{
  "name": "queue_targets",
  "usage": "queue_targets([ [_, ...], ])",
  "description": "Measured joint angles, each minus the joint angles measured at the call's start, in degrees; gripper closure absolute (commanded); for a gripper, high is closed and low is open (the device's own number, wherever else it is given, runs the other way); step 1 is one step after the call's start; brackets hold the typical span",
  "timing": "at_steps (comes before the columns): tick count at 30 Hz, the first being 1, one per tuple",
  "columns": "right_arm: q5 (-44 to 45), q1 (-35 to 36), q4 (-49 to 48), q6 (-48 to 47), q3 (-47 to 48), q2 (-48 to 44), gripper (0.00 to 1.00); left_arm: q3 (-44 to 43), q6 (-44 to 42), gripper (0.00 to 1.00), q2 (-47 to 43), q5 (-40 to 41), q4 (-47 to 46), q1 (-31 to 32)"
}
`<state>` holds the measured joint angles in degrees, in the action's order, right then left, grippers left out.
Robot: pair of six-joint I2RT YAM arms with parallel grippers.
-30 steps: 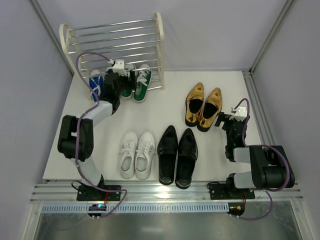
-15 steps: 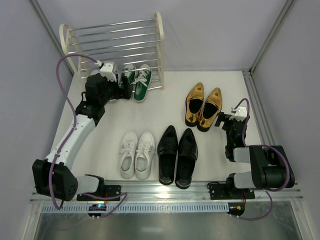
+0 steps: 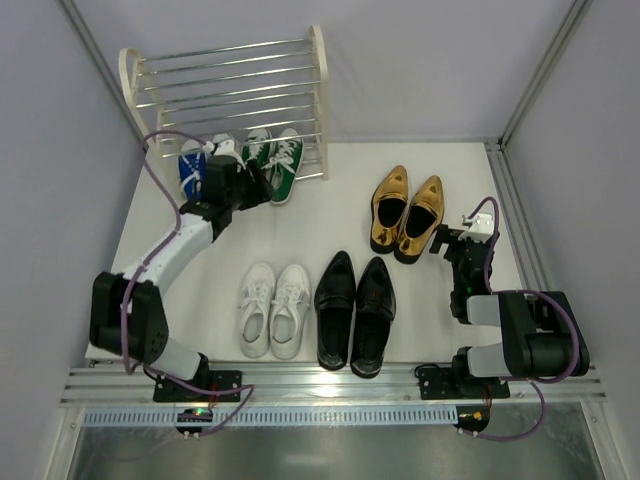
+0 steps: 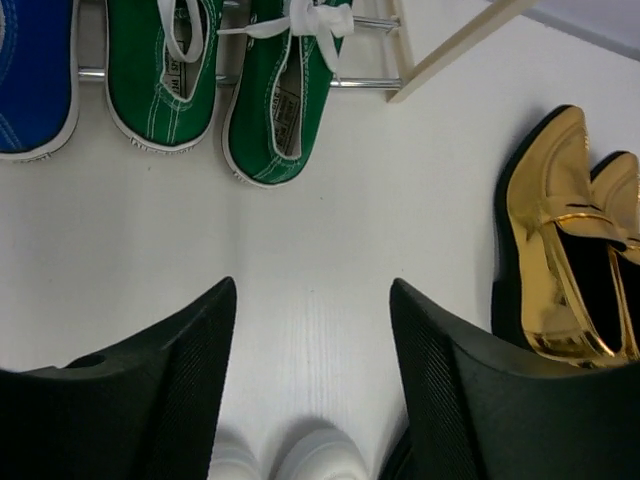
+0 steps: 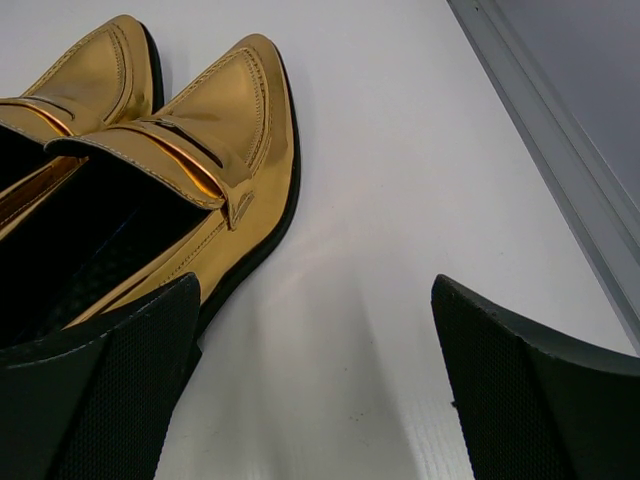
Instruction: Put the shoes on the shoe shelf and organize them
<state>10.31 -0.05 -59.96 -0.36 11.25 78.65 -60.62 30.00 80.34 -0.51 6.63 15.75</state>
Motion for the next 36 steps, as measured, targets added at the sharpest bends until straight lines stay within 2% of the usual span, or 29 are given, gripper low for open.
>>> queue_targets([
  [1,0.0,0.0,0.0,0.0,0.0,0.0,0.03,-2.2,1.0,0.33,3.2,0.6,0.7,0.3],
  [2,0.0,0.0,0.0,0.0,0.0,0.0,0.02,-5.1,1.7,0.24,7.0,1.2,1.5,0.9],
  [4,0.0,0.0,0.0,0.0,0.0,0.0,0.03,-10.5,2.9,0.19,14.0,3.3,2.9,2.9],
  [5,0.0,0.0,0.0,0.0,0.0,0.0,0.03,-13.0,3.3,0.01,16.9,4.5,4.0,4.3],
  [9,0.0,0.0,0.0,0.0,0.0,0.0,0.03,-24.6,5.1,0.0,25.1,10.7,11.8,10.0],
  [12,0.0,0.0,0.0,0.0,0.0,0.0,0.02,-29.2,5.1,0.0,27.1,14.3,15.0,12.9],
  [16,0.0,0.0,0.0,0.0,0.0,0.0,0.03,-26.6,4.4,0.0,24.6,17.7,15.9,13.9],
  [22,0.0,0.0,0.0,0.0,0.0,0.0,0.03,-15.5,5.9,0.0,14.7,23.4,18.6,14.7],
  [27,0.0,0.0,0.0,0.0,0.0,0.0,0.03,-11.5,8.2,0.0,6.7,31.0,20.9,22.1],
  [29,0.0,0.0,0.0,0.0,0.0,0.0,0.03,-7.9,6.8,0.0,3.4,30.8,16.5,24.7],
  [32,0.0,0.0,0.0,0.0,0.0,0.0,0.03,-1.2,2.4,0.0,-0.1,33.6,9.2,25.0],
  [36,0.0,0.0,0.0,0.0,0.0,0.0,0.03,2.6,-6.2,0.0,1.4,39.4,0.9,23.7],
])
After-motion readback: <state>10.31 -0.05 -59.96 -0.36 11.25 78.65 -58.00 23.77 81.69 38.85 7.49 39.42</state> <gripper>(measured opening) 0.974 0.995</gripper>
